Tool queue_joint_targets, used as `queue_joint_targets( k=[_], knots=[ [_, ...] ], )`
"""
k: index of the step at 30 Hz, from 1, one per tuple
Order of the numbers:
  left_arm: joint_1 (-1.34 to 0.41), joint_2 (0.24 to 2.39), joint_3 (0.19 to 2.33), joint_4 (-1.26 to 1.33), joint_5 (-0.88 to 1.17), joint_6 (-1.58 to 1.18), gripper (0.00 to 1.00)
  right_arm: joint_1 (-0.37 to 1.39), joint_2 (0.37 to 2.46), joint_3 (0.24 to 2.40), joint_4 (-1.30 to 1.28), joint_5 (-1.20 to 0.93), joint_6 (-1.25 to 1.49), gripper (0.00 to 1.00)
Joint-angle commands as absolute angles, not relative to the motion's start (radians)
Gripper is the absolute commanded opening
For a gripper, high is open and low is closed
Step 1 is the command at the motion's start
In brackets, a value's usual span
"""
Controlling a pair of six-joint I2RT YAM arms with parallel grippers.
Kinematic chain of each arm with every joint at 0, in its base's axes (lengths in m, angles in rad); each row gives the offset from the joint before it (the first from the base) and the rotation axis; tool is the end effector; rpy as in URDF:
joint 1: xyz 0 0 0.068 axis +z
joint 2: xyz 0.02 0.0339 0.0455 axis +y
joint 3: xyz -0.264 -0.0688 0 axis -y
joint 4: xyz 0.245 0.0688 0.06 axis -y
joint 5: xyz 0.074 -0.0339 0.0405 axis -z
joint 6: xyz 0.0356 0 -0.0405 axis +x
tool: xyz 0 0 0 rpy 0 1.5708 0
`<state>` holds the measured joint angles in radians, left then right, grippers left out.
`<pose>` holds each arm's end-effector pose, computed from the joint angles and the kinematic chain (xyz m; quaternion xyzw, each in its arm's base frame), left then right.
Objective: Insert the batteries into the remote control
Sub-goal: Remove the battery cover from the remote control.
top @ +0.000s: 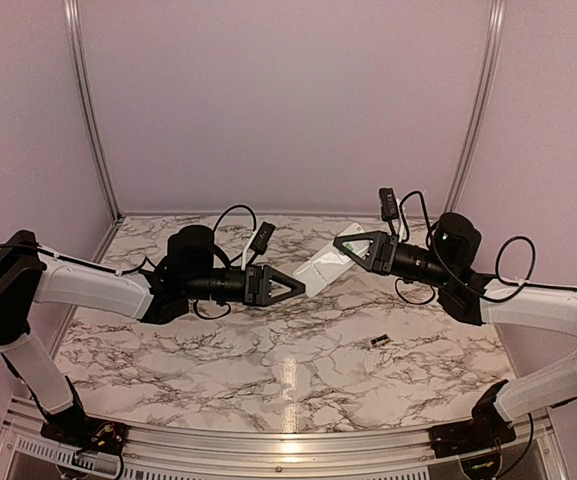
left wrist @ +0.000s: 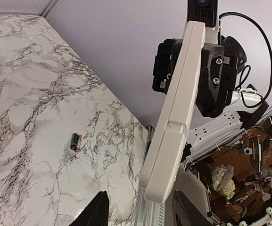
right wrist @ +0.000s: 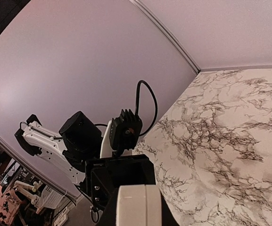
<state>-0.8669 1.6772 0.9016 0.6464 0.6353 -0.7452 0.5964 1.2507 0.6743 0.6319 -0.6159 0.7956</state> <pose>0.2213 -0.2933 0.2341 0.2492 0.6998 -0.6149 0.2648 0.2184 0.1731 0.2866 -0.1540 0.6735 0.6037 0.3977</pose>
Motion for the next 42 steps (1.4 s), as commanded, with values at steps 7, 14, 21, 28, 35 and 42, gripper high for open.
queue_joint_targets(
  k=[7,14,21,28,35,42],
  knots=[
    [-0.867,1.695,0.927,0.683,0.663,-0.77,0.43,0.589,1.27,0.681,0.66,-0.606,0.789,0.0],
    [-0.871,1.694,0.929,0.707,0.673,-0.78,0.27,0.589,1.284,0.688,0.64,-0.601,0.773,0.0],
    [-0.871,1.691,0.936,0.709,0.677,-0.784,0.12,0.59,1.29,0.692,0.62,-0.588,0.756,0.0],
    [-0.873,1.693,0.932,0.733,0.685,-0.794,0.05,0.589,1.288,0.698,0.579,-0.565,0.736,0.0],
    [-0.873,1.695,0.922,0.764,0.692,-0.823,0.0,0.588,1.279,0.704,0.561,-0.551,0.723,0.0],
    [-0.866,1.617,0.882,0.653,0.682,-0.749,0.0,0.482,1.233,0.706,0.454,-0.524,0.695,0.0]
  ],
)
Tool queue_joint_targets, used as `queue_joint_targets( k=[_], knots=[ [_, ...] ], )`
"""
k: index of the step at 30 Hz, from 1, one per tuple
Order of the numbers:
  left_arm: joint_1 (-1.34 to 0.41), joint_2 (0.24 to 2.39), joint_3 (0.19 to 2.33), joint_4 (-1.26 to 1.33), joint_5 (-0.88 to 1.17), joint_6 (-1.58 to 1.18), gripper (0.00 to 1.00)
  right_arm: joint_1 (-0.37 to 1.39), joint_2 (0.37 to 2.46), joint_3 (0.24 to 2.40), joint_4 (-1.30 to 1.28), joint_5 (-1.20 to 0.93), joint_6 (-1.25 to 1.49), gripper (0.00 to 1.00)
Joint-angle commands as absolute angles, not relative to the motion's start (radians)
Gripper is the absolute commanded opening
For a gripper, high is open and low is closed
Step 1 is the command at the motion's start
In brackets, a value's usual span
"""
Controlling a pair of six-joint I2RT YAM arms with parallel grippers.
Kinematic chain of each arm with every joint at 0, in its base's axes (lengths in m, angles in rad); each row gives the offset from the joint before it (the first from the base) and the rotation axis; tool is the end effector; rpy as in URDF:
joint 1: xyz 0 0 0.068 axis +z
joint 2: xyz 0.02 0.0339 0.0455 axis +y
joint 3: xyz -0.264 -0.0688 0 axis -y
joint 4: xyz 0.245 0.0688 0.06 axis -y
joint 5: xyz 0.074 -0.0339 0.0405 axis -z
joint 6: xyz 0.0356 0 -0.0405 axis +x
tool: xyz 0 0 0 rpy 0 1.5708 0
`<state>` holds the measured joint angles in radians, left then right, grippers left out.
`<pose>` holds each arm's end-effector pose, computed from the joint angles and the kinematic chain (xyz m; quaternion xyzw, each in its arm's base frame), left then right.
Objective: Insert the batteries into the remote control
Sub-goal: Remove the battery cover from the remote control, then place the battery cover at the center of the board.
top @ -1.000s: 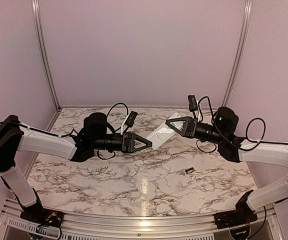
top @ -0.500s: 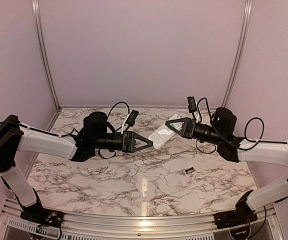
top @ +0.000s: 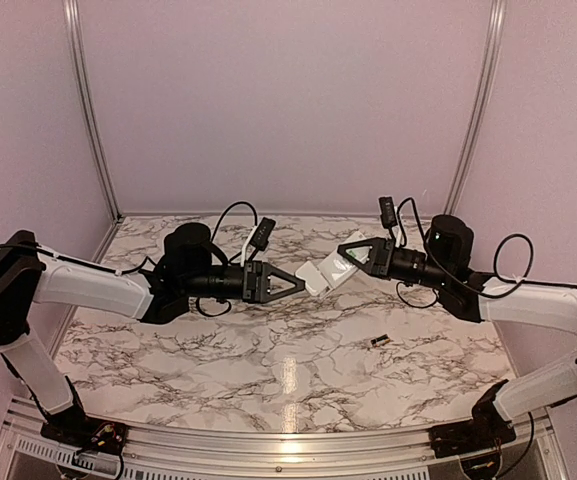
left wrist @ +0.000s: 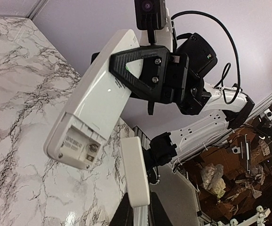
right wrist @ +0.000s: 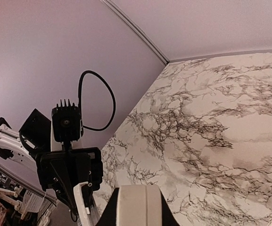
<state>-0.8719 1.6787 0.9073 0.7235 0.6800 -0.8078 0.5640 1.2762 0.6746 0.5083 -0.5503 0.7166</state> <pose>0.2193 -0.2957 0.2433 0.2518 0.6747 -0.6455 0.2545 0.2294 0.1671 0.2672 -0.1282 0.7234 0.5482 0.3997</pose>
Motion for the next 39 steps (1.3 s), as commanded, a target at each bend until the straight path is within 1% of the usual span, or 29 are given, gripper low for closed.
queue_joint_targets(
  k=[1,3,9,16,24,32,33,34,35,39],
  knots=[
    [-0.864,1.601,0.879,0.608,0.669,-0.723,0.0,0.461,1.226,0.701,0.444,-0.529,0.695,0.0],
    [-0.857,1.573,0.871,0.518,0.642,-0.68,0.0,0.421,1.214,0.689,0.428,-0.544,0.693,0.0],
    [-0.831,1.592,0.775,0.508,0.642,-0.724,0.0,0.352,1.183,0.67,0.406,-0.613,0.682,0.0],
    [-0.813,1.69,0.74,0.468,0.63,-0.753,0.0,0.351,1.17,0.689,0.367,-0.692,0.649,0.0],
    [-0.8,1.832,0.753,0.485,0.698,-0.79,0.0,0.351,1.166,0.696,0.303,-0.755,0.604,0.0],
    [-0.776,1.905,0.764,0.443,0.691,-0.797,0.0,0.352,1.164,0.685,0.28,-0.79,0.585,0.0],
    [-0.77,1.91,0.762,0.441,0.692,-0.802,0.03,0.351,1.164,0.684,0.285,-0.796,0.588,0.0],
    [-0.767,1.913,0.76,0.442,0.693,-0.805,0.09,0.351,1.166,0.682,0.289,-0.804,0.589,0.0],
    [-0.762,1.913,0.756,0.443,0.694,-0.808,0.17,0.351,1.166,0.681,0.294,-0.807,0.592,0.0],
    [-0.75,1.887,0.744,0.403,0.676,-0.799,0.4,0.351,1.167,0.676,0.304,-0.812,0.599,0.0]
  ],
)
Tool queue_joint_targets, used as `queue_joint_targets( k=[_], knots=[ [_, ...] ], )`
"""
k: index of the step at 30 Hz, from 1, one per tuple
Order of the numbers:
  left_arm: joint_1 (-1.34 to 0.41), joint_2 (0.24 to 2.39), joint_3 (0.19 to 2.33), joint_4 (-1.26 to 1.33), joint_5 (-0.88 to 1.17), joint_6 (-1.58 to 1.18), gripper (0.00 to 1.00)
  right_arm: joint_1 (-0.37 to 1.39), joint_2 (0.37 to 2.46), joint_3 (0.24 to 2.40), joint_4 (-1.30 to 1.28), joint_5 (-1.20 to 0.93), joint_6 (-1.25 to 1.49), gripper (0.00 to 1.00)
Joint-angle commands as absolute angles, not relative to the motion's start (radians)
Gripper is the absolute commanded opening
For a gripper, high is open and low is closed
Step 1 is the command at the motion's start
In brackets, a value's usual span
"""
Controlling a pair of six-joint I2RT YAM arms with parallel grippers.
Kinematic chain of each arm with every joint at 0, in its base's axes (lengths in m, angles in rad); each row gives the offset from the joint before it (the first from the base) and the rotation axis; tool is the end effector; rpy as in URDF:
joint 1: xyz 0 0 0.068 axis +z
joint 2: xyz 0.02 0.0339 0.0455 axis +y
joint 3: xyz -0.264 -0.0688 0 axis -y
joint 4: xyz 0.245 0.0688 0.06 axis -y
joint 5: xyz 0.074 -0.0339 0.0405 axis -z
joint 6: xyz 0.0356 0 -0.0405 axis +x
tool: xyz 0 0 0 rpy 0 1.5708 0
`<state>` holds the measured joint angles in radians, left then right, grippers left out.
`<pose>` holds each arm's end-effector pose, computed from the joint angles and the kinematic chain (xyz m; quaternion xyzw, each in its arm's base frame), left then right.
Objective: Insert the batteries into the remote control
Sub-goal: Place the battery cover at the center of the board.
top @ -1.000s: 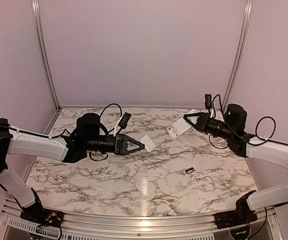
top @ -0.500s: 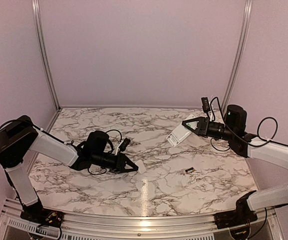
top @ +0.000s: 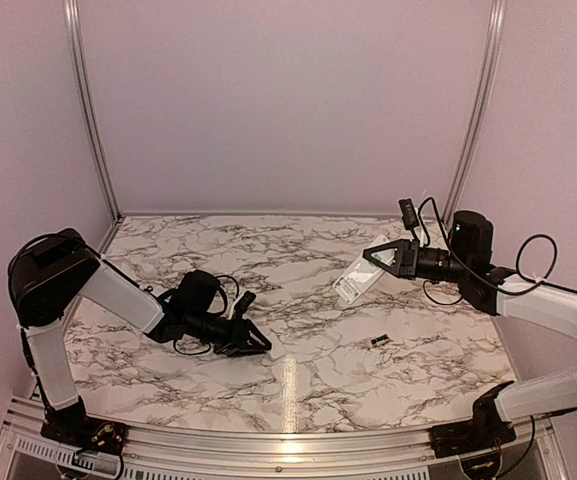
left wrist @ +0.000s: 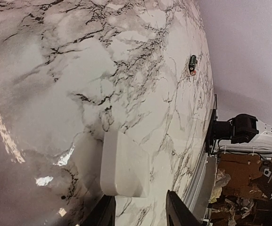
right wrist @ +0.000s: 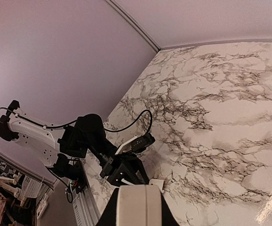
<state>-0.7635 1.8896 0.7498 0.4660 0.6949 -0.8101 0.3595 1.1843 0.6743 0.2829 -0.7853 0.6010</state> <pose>0.2290 -0.2507 0.1034 0.1279 0.8505 -0.5053 0.0706 0.2347 0.1151 0.2685 -0.1493 0.7465 0.5313 0.3717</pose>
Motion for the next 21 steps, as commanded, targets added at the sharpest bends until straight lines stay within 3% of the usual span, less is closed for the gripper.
queue_joint_targets(
  k=[1,8,12,21],
  knots=[
    [-0.745,1.874,0.745,0.373,0.661,-0.782,0.44,0.351,1.169,0.676,0.305,-0.817,0.601,0.0],
    [-0.739,1.679,0.778,0.161,0.478,-0.594,0.63,0.351,1.174,0.672,0.304,-0.853,0.599,0.0],
    [-0.76,1.513,0.763,0.187,0.368,-0.514,0.96,0.351,1.169,0.668,0.325,-0.923,0.592,0.0],
    [-0.778,1.434,0.754,0.517,0.499,-0.532,0.99,0.353,1.163,0.686,0.203,-1.009,0.5,0.0]
  ],
)
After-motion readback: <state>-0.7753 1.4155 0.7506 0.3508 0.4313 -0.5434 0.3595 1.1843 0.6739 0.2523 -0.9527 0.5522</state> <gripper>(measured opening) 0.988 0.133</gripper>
